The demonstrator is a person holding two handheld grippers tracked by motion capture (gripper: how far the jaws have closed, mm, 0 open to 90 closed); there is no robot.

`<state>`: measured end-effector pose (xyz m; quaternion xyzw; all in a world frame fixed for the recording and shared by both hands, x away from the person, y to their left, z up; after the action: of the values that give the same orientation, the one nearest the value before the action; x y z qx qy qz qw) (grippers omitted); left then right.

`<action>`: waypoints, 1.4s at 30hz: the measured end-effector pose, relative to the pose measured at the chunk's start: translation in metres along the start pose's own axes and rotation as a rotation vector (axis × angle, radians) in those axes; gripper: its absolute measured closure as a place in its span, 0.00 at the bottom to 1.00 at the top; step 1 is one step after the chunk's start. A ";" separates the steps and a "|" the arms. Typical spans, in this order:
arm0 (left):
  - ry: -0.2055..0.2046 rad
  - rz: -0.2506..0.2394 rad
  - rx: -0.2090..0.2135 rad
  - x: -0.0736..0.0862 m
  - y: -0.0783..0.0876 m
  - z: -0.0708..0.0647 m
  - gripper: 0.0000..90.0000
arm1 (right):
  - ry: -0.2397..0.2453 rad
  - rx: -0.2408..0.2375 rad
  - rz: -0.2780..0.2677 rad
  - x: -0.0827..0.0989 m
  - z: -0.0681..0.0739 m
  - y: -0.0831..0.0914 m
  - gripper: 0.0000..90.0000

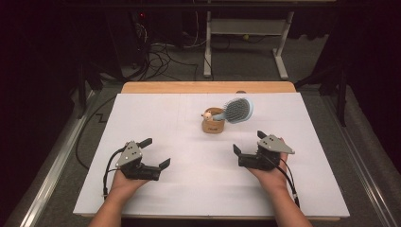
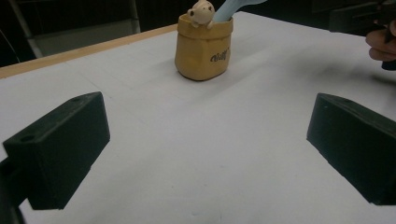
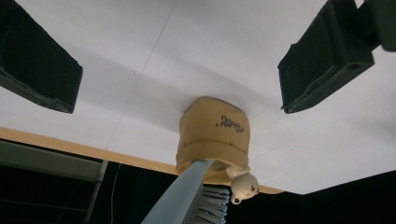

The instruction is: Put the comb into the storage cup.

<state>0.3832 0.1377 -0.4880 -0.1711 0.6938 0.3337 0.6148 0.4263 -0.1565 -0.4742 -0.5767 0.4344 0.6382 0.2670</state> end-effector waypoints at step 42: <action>0.014 0.001 -0.031 0.006 0.021 0.000 0.00 | -0.048 0.065 -0.097 0.017 -0.037 0.095 0.00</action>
<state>0.3686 0.1535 -0.4891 -0.1826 0.6929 0.3433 0.6071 0.3619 -0.2363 -0.4661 -0.5727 0.4200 0.6237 0.3265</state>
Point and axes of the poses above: each handheld gripper's, and its own axes: y roughly backward along the jaws, x roughly out of its underside, z roughly to its left, the point moved 10 cm from there along -y, roughly forward along the jaws, and after that the axes turned 4 degrees about -z, right-handed, at the moved point
